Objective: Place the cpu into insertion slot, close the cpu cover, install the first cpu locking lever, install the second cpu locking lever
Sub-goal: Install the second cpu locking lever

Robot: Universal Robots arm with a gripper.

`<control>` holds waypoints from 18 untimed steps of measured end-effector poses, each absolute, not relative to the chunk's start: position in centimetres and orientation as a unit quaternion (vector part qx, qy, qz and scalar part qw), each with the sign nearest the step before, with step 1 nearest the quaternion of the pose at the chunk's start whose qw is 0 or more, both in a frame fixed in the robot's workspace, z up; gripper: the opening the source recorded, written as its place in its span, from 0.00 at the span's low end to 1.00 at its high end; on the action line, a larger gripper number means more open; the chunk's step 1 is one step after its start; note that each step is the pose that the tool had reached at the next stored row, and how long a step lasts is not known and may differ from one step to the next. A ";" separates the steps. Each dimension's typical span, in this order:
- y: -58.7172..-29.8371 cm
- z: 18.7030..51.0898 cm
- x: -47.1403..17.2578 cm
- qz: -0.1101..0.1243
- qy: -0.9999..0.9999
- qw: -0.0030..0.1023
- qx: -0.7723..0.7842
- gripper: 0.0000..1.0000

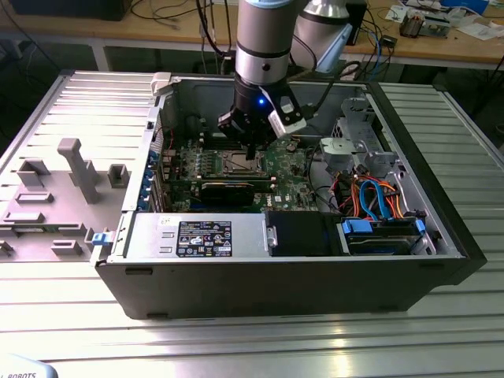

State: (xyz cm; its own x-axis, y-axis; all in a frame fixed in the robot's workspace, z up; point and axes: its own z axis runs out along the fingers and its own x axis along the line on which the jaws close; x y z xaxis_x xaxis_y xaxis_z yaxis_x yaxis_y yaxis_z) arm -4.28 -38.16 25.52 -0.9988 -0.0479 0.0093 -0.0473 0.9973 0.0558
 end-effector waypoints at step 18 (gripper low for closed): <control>-40.3 24.1 -6.7 -0.052 -0.998 0.017 0.026 0.11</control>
